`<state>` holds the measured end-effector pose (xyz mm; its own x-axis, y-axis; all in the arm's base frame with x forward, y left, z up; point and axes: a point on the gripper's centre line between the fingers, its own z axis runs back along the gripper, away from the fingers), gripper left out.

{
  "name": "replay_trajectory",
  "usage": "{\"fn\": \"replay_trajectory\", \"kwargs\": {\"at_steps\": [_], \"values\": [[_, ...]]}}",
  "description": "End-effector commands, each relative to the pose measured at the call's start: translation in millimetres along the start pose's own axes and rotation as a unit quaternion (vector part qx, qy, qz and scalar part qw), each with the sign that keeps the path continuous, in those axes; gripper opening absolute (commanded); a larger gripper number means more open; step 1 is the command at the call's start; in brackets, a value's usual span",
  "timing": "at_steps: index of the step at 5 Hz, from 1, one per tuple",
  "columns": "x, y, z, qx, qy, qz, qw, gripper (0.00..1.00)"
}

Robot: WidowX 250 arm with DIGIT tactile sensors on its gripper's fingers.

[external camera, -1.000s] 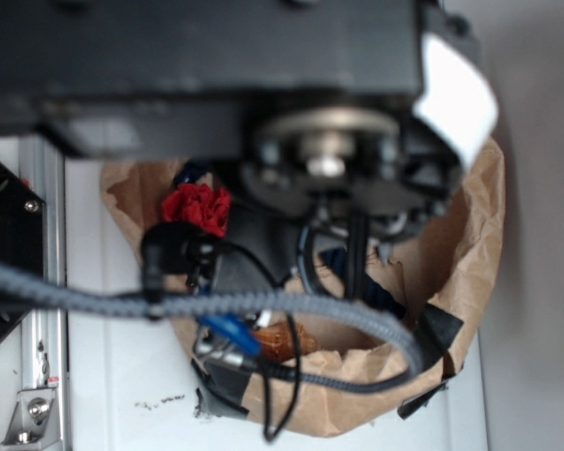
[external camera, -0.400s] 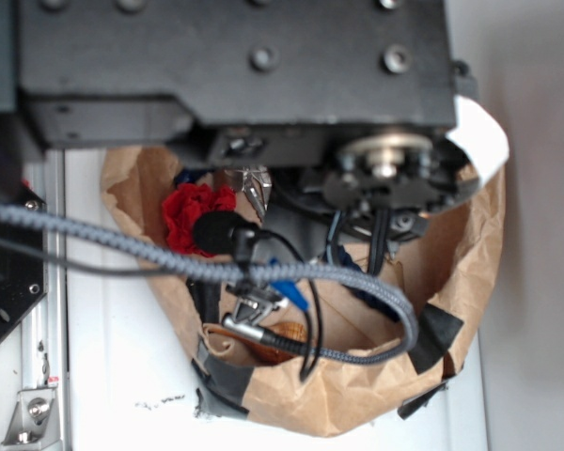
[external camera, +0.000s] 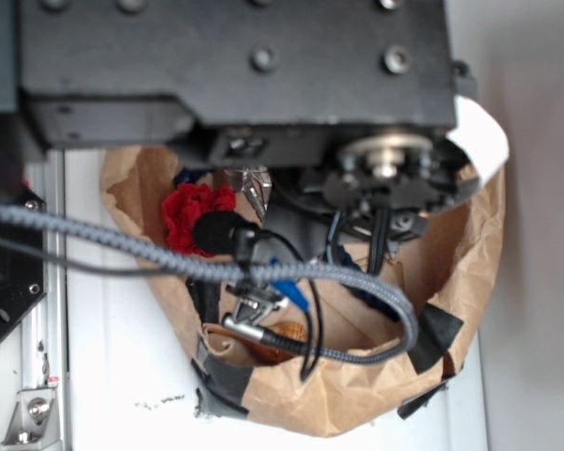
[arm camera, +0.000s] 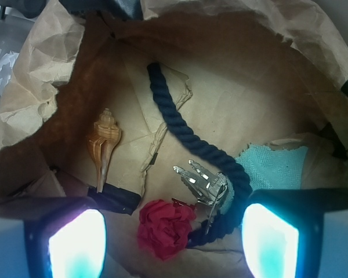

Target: Grab the silver keys.

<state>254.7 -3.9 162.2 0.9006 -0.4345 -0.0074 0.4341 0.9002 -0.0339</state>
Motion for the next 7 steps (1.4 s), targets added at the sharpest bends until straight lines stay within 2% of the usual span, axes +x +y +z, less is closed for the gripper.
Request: {"fn": "replay_trajectory", "kwargs": {"at_steps": [1,3,4,5,7], "values": [[-5,8,-24,0.000,-0.017,0.093,0.996,1.00],[-11,25,-45,0.043,-0.065,0.168,0.983,1.00],[-4,43,-70,0.059,-0.059,0.178,0.980,1.00],[2,43,-92,0.073,-0.039,0.159,0.984,1.00],[-2,37,-106,0.076,-0.024,0.151,0.985,1.00]]}}
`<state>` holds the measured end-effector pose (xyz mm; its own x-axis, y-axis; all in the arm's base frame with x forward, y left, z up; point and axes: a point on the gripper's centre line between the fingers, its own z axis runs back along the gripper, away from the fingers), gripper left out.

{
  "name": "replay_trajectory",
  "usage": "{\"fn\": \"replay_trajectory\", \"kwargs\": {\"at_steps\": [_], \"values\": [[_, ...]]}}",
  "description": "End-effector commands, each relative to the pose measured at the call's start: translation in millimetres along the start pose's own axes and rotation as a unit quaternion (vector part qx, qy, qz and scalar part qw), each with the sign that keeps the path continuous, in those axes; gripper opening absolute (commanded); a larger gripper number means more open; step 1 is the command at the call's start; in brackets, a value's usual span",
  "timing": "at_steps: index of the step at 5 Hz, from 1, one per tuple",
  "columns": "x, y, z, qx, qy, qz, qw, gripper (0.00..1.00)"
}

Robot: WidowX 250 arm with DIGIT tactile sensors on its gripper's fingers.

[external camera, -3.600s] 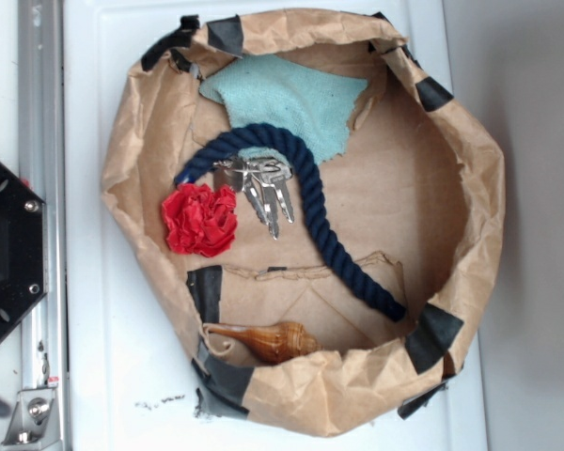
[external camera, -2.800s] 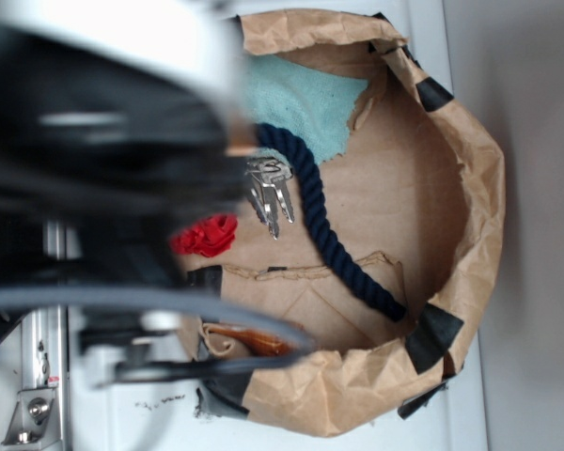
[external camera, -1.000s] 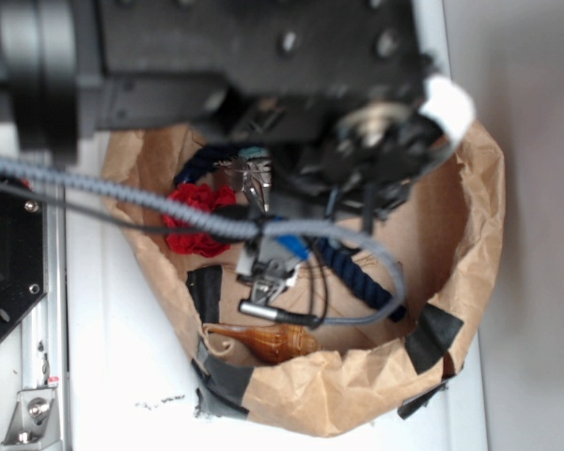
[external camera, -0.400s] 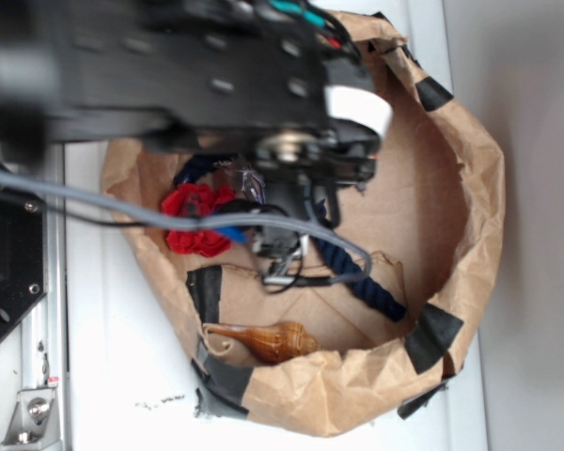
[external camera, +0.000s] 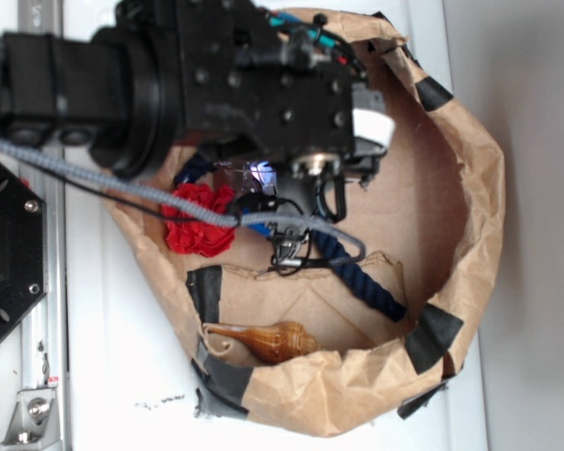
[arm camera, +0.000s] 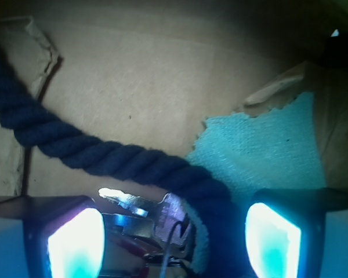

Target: Grab the silver keys.

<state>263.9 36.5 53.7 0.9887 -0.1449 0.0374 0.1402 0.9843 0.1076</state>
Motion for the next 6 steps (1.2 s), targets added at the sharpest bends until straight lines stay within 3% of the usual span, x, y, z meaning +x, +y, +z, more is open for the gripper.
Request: {"fn": "replay_trajectory", "kwargs": {"at_steps": [1,3,6], "values": [[-3,-9,2,0.004,0.000,-0.001,1.000,1.00],[-16,-19,-5,-0.016,0.067,0.032,0.997,1.00],[-13,-24,-14,-0.006,0.079,0.028,0.996,1.00]]}}
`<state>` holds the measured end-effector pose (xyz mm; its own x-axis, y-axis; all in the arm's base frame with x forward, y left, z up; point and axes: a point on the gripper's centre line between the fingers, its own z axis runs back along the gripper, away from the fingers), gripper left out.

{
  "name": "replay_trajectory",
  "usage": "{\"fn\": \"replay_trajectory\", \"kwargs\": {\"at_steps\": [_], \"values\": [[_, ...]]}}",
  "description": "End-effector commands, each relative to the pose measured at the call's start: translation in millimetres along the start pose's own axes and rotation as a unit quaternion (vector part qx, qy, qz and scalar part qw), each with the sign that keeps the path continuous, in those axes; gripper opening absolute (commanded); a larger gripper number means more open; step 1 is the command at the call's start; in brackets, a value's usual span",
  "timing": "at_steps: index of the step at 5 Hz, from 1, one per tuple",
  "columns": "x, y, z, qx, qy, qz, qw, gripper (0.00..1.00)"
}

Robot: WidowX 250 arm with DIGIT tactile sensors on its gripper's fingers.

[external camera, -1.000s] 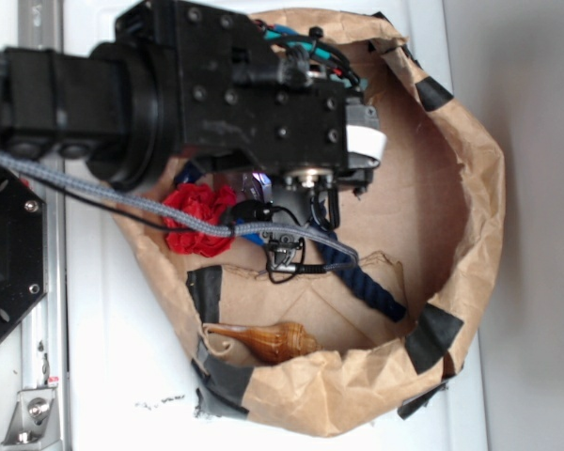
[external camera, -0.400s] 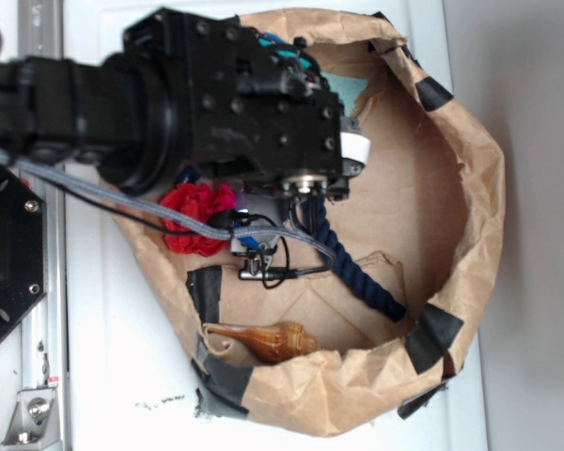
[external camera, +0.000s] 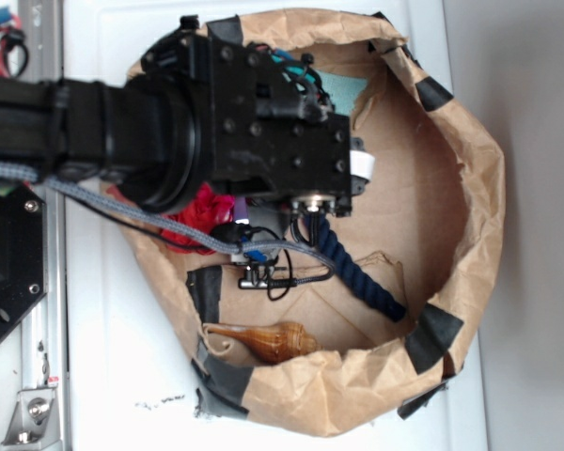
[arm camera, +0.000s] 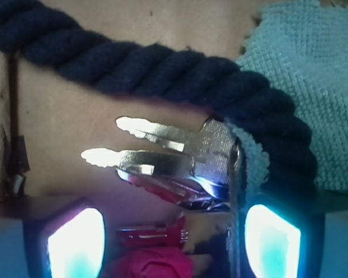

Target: Grab the silver keys.

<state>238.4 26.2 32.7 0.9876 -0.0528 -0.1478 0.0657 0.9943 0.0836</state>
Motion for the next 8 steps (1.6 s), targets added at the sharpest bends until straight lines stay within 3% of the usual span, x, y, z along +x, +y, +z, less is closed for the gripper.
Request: {"fn": "replay_trajectory", "kwargs": {"at_steps": [1,2,8], "values": [[11.2,-8.9,5.7,0.003,-0.015,-0.009,1.000,1.00],[11.4,-9.0,6.6,0.000,-0.020,-0.011,1.000,0.00],[11.4,-7.5,10.3,-0.002,-0.020,-0.022,1.000,0.00]]}}
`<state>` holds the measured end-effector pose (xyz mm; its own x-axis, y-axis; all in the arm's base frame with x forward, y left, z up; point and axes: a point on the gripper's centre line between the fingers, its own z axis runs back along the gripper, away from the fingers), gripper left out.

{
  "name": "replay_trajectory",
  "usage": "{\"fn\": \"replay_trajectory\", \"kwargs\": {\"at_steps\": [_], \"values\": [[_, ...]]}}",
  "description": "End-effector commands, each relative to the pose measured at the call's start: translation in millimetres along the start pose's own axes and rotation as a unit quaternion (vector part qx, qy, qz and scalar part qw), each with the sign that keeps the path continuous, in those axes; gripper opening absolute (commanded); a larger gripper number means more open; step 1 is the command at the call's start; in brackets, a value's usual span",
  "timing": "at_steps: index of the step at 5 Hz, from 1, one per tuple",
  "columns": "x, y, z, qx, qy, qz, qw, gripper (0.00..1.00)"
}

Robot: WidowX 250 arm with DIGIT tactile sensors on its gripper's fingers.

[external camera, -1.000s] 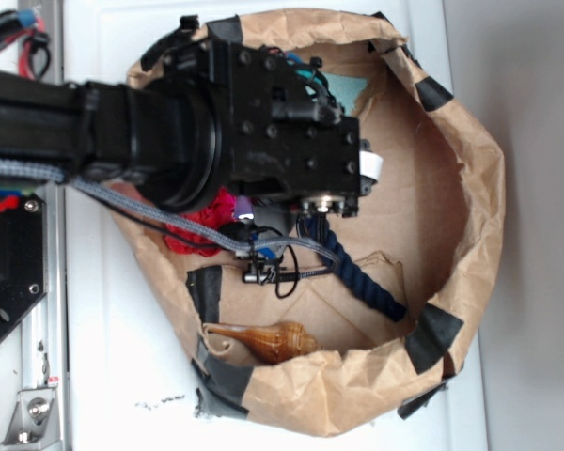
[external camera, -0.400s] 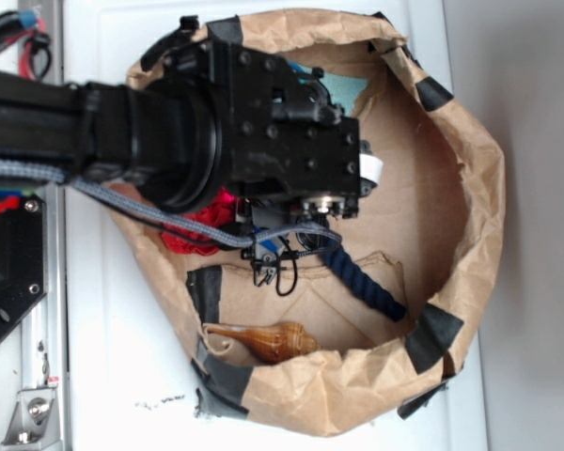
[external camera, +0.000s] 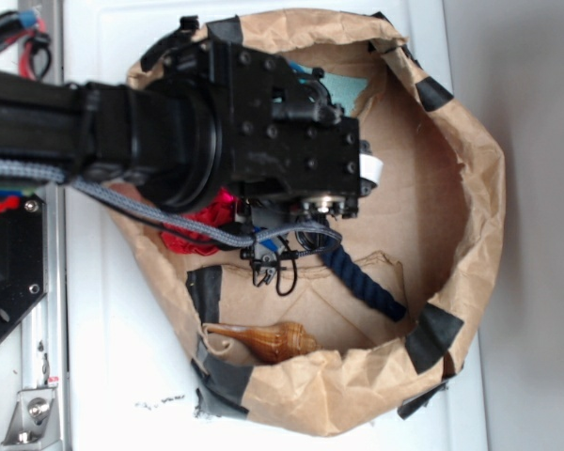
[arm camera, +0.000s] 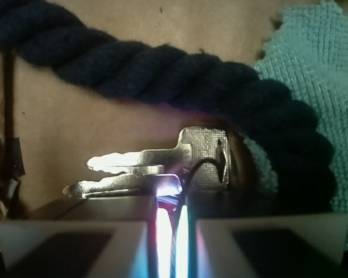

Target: Grab the silver keys.

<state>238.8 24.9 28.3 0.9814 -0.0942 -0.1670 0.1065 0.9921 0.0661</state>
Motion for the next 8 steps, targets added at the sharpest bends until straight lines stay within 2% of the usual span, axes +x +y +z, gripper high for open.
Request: {"fn": "replay_trajectory", "kwargs": {"at_steps": [1,2,3,4,5,6,7,8], "values": [[10,-4,16,0.002,-0.026,0.001,1.000,0.00],[9,2,46,-0.001,-0.030,-0.008,1.000,0.00],[5,6,97,-0.076,-0.097,-0.004,0.992,0.00],[-7,-5,148,-0.090,-0.149,-0.026,0.984,0.00],[-13,-10,154,-0.083,-0.144,-0.032,0.986,0.00],[-11,-15,146,-0.054,-0.138,-0.050,0.988,0.00],[-9,-20,144,-0.037,-0.121,-0.059,0.990,0.00],[-7,-23,141,-0.026,-0.136,-0.084,0.987,0.00]]}}
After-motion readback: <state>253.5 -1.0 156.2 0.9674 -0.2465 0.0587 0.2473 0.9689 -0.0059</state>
